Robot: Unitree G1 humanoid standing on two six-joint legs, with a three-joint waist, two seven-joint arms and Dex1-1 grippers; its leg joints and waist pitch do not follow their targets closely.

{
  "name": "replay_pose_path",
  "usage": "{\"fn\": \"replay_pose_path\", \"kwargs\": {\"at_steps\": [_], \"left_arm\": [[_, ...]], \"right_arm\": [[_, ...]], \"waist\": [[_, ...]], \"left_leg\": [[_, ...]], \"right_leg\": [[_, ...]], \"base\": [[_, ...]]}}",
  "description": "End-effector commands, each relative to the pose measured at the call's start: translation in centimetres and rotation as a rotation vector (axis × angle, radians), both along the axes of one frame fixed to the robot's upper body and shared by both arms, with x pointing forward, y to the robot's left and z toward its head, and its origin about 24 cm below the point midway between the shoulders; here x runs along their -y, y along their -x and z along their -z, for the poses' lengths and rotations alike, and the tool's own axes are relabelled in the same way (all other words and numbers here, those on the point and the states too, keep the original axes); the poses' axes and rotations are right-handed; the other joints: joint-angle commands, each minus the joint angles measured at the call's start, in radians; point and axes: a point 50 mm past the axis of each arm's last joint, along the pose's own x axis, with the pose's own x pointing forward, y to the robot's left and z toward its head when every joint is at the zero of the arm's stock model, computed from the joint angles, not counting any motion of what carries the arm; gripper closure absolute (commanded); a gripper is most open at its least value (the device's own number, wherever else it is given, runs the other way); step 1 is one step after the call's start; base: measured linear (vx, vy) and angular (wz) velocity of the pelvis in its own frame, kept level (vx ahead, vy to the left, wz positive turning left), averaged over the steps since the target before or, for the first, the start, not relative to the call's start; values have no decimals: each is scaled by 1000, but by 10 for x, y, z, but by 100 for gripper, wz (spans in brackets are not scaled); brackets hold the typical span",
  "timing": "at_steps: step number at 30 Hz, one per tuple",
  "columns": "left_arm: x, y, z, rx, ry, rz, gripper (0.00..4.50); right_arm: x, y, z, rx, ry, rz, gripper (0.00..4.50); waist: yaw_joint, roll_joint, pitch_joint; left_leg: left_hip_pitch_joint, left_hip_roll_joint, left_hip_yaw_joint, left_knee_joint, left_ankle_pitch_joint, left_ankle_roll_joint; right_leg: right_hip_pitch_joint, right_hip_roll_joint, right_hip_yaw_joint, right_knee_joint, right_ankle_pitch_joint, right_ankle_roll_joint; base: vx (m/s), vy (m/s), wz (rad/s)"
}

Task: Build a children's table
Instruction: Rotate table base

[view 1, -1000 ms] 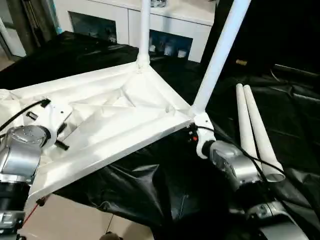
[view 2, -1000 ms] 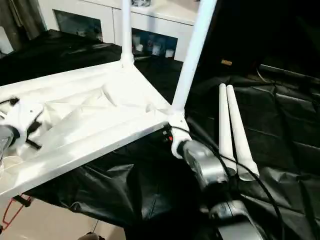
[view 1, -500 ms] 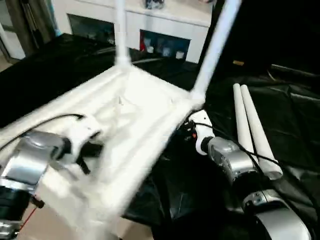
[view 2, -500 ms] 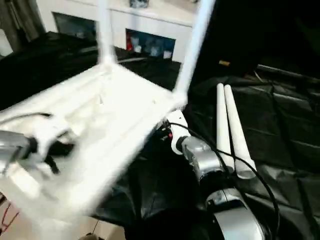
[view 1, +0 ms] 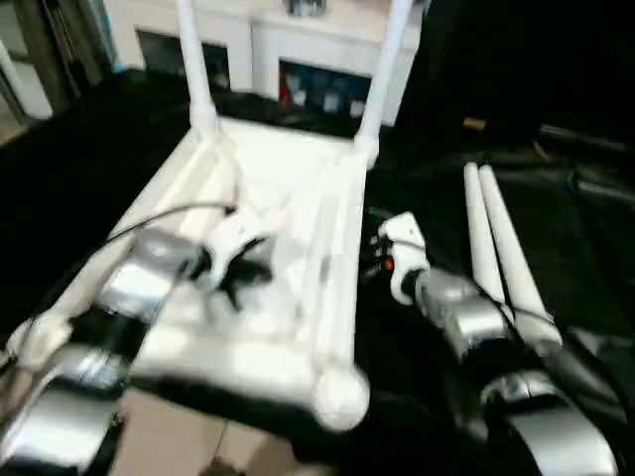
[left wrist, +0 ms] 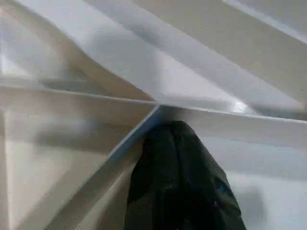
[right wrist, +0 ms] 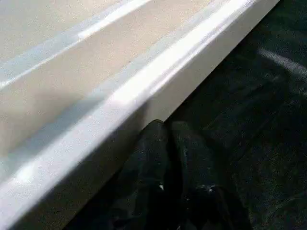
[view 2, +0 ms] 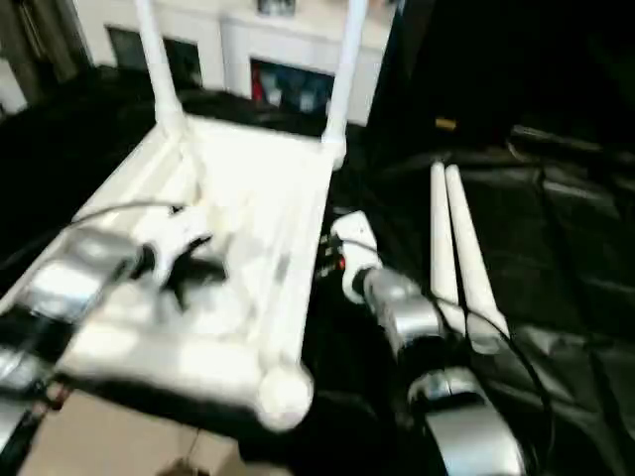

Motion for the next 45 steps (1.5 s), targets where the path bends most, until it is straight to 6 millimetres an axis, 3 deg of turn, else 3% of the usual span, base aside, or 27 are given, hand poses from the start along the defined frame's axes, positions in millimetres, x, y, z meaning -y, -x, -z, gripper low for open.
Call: {"fn": "replay_pose_path", "kwargs": {"at_steps": [1,5,10,14,17,19,21,22,23,25,26,29,30,31,34,45], "left_arm": [[16,-12,-2,90,-9,-24,450],[26,-20,0,144,18,-97,450],[44,-31,-2,250,95,-213,450],[45,-35,-7,329,118,-263,450],[44,-37,-14,364,170,-266,450],[42,-37,-16,379,190,-246,450],[38,-35,-19,390,205,-206,450],[36,-33,-21,397,213,-177,450],[35,-30,-21,399,219,-150,450],[31,-20,-24,401,266,-67,450],[30,-17,-26,401,283,-45,450],[27,-4,-33,414,334,-9,450],[26,1,-35,388,367,3,450],[26,5,-38,373,386,12,417],[29,20,-44,335,435,59,403],[49,52,-53,244,523,165,324]], "right_arm": [[-1,-5,-13,61,-3,-16,446],[6,-8,-19,91,14,7,446],[31,-17,-32,125,72,182,446],[44,-20,-42,126,87,246,446],[54,-20,-52,127,74,288,446],[59,-19,-56,129,66,302,446],[66,-17,-58,119,74,326,421],[71,-15,-59,107,86,346,410],[75,-14,-59,95,95,364,398],[89,-9,-57,42,140,432,378],[94,-7,-56,23,156,455,378],[113,0,-57,-64,174,573,355],[118,2,-59,-86,176,602,344],[122,4,-61,-95,179,620,334],[132,9,-65,-121,205,664,304],[146,17,-68,-217,208,714,215]], "waist": [[3,24,-82],[8,20,-83],[18,16,-82],[27,14,-83],[27,18,-84],[29,15,-84],[31,13,-82],[29,14,-81],[29,8,-80],[31,13,-81],[30,10,-80],[26,16,-81],[26,17,-80],[26,16,-75],[24,15,-73],[14,12,-74]], "left_leg": [[9,8,4,-61,-150,-5],[10,10,4,-59,-139,7],[12,8,5,-57,-134,17],[10,7,4,-57,-129,19],[11,7,3,-56,-111,26],[11,6,3,-55,-110,27],[12,8,3,-57,-117,25],[13,8,4,-58,-125,20],[13,8,5,-58,-128,20],[13,14,3,-61,-119,7],[13,14,5,-60,-112,7],[14,13,9,-60,-112,-9],[16,13,9,-60,-121,-13],[18,14,10,-63,-153,-25],[19,15,7,-65,-190,-44],[11,7,12,-59,-148,-41]], "right_leg": [[69,-61,41,-64,-34,-229],[71,-62,40,-64,-21,-232],[70,-62,40,-69,-35,-231],[73,-61,40,-67,-27,-222],[74,-59,39,-64,13,-224],[77,-60,39,-65,17,-224],[76,-63,39,-65,-2,-224],[73,-62,38,-67,-21,-223],[73,-62,38,-68,-33,-220],[74,-66,40,-63,-32,-224],[72,-64,40,-62,-21,-226],[67,-58,40,-58,0,-226],[66,-57,40,-60,-13,-222],[62,-59,40,-64,-74,-207],[60,-61,40,-69,-155,-177],[59,-48,42,-71,-128,-144]], "base": [[0,0,0],[0,0,0],[0,0,0],[0,0,0],[0,0,0],[0,0,0],[0,0,0],[0,0,0],[0,0,0],[0,0,0],[0,0,0],[0,0,0],[0,0,0],[0,0,0],[0,0,0],[0,0,0]]}}
